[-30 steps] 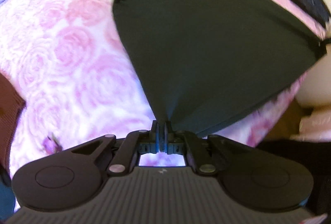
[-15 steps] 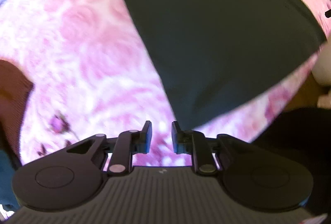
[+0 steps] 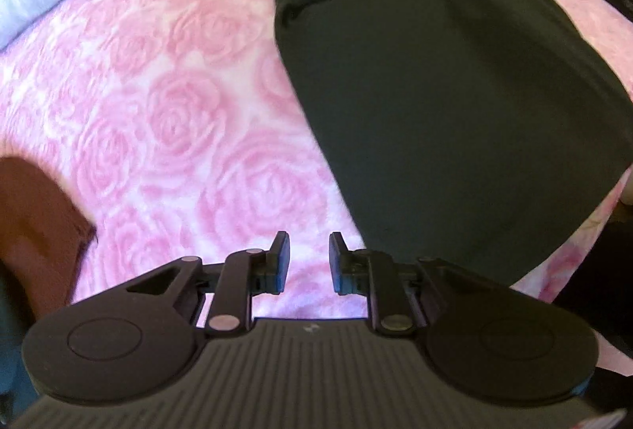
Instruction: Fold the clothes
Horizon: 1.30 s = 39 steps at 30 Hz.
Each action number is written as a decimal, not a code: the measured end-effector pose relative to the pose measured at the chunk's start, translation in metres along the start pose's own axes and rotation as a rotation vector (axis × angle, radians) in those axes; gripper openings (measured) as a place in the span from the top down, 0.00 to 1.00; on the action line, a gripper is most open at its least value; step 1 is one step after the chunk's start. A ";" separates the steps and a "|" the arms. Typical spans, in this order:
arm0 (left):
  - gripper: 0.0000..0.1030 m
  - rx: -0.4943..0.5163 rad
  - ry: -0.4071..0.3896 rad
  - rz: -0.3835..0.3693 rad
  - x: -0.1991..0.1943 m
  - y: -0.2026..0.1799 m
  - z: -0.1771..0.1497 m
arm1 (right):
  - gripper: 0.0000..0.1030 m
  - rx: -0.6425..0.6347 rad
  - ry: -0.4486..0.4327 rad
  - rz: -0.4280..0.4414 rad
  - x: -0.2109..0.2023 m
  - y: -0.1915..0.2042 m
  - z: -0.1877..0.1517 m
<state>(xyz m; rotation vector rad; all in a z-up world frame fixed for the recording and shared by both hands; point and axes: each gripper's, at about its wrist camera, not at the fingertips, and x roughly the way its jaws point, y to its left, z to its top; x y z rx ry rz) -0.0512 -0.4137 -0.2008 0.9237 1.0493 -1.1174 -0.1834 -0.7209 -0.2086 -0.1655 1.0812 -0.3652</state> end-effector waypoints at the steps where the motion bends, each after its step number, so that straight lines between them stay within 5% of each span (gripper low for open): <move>1: 0.84 -0.013 0.015 0.005 0.003 -0.002 -0.002 | 0.86 -0.017 -0.003 0.021 0.013 0.001 0.002; 9: 0.81 -0.097 0.097 0.023 0.015 -0.034 0.013 | 0.86 -0.221 -0.015 0.026 0.077 0.010 0.004; 19: 0.81 -0.048 0.024 -0.009 0.021 -0.067 0.083 | 0.86 -0.324 -0.018 0.137 0.068 -0.008 -0.019; 27: 0.81 0.008 0.032 0.019 0.032 -0.073 0.103 | 0.86 -0.413 -0.020 0.103 0.082 -0.021 -0.029; 33: 0.81 0.090 -0.007 0.046 0.036 -0.084 0.128 | 0.99 -0.286 -0.185 0.089 0.035 -0.053 -0.025; 39: 0.81 0.187 -0.093 0.041 0.046 -0.097 0.176 | 0.99 0.185 -0.170 -0.133 -0.023 -0.155 -0.073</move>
